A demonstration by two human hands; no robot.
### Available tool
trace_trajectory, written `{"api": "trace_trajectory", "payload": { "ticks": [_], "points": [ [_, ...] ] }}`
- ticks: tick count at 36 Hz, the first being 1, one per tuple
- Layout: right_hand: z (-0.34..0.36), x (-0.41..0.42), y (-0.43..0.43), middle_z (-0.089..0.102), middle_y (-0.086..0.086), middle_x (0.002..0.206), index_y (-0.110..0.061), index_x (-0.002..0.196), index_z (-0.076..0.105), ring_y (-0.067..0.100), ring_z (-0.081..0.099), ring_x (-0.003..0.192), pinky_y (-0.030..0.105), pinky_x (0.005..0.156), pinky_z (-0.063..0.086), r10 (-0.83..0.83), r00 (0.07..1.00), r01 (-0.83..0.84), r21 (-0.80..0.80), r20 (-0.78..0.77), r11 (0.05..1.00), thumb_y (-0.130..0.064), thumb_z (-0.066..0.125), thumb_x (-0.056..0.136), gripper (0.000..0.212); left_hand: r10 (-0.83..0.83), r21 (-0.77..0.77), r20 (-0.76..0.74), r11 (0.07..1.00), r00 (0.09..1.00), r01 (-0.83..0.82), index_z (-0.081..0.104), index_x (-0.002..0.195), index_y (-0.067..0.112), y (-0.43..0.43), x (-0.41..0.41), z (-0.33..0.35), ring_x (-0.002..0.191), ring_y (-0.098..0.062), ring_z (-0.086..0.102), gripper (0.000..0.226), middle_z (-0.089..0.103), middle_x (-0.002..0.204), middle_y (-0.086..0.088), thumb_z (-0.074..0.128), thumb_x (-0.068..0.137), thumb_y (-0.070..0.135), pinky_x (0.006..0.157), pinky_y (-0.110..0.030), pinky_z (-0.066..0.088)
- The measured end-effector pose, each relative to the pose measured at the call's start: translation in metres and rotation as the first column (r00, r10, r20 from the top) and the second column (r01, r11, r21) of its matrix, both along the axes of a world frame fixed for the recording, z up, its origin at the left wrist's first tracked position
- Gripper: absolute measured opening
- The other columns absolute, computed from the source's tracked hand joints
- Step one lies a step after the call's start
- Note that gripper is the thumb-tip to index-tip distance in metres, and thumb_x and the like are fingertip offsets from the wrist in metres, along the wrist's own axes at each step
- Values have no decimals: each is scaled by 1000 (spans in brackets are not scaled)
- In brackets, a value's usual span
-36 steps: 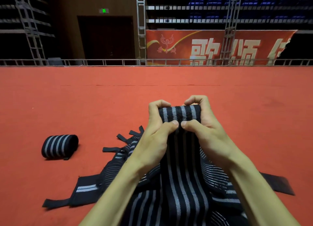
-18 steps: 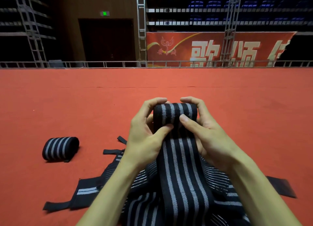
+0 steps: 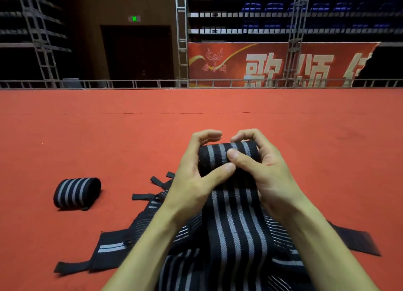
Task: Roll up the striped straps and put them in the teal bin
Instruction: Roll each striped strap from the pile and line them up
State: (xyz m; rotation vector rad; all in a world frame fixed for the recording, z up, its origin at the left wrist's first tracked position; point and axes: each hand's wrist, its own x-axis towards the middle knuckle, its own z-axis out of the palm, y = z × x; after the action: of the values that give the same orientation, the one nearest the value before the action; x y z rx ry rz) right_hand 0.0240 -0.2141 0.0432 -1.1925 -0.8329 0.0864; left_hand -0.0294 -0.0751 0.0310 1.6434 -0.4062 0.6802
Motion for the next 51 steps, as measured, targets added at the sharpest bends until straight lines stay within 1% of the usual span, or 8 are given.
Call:
{"api": "trace_trajectory", "payload": {
  "ticks": [4,9,19,25,33,38,44,51],
  "points": [
    [1,1,1,57,11,86,-28,85,61,25,52,79,41,73,45,2,999,0,37,-44,999,-20,73,69,21,-75,-181,-191,983,979,40,58,112,36,-3,4,0,103,-19,67,45,65,118,-8,67,72,56,89,-39,54],
    [0,1,1,60,8,89,-21,95,59,24,55,79,38,70,49,-39,995,40,7,-95,999,-11,68,68,30,-127,-268,-211,961,969,68,61,105,30,-3,8,-1,94,-24,65,32,65,112,-23,70,77,40,85,-46,54],
    [4,-6,-5,69,-6,86,-27,112,57,12,66,76,27,66,55,-51,999,49,-114,-14,992,-30,70,75,40,-122,-287,-63,953,990,99,58,110,23,-3,7,0,88,-14,65,38,69,86,8,63,76,7,77,-28,55],
    [1,-3,-6,69,-1,92,-22,111,56,13,66,81,26,71,56,-1,999,4,-65,47,998,-12,69,78,37,-202,-319,-125,935,971,153,55,113,31,-6,7,0,85,-20,63,43,68,88,-1,57,76,11,81,-39,53],
    [-5,-1,-1,67,-7,93,-25,116,46,11,65,85,26,74,55,32,997,-27,-75,75,997,-13,65,82,40,-145,-165,-199,980,969,112,41,115,39,0,4,1,81,-8,67,32,69,80,12,48,83,33,71,-23,54],
    [-6,-1,0,63,-4,95,-22,116,46,11,64,84,26,74,54,6,992,0,-50,127,999,-10,66,81,42,-250,-241,-212,950,945,198,43,116,35,6,5,3,87,-16,65,35,69,86,7,54,84,24,81,-36,55],
    [-7,1,4,60,6,97,-22,111,48,15,62,81,30,75,54,-76,980,80,-16,183,997,-6,69,77,43,-380,-370,-212,884,900,286,45,124,16,14,1,7,87,-15,67,46,65,98,-5,61,81,13,72,-29,57],
    [-4,-2,3,67,7,98,-29,126,45,12,70,79,24,68,56,-68,997,69,-40,48,997,-1,77,78,64,-203,-190,-158,967,966,172,54,120,18,20,2,7,99,-15,66,39,67,105,2,65,83,11,82,-31,56]
  ]
}}
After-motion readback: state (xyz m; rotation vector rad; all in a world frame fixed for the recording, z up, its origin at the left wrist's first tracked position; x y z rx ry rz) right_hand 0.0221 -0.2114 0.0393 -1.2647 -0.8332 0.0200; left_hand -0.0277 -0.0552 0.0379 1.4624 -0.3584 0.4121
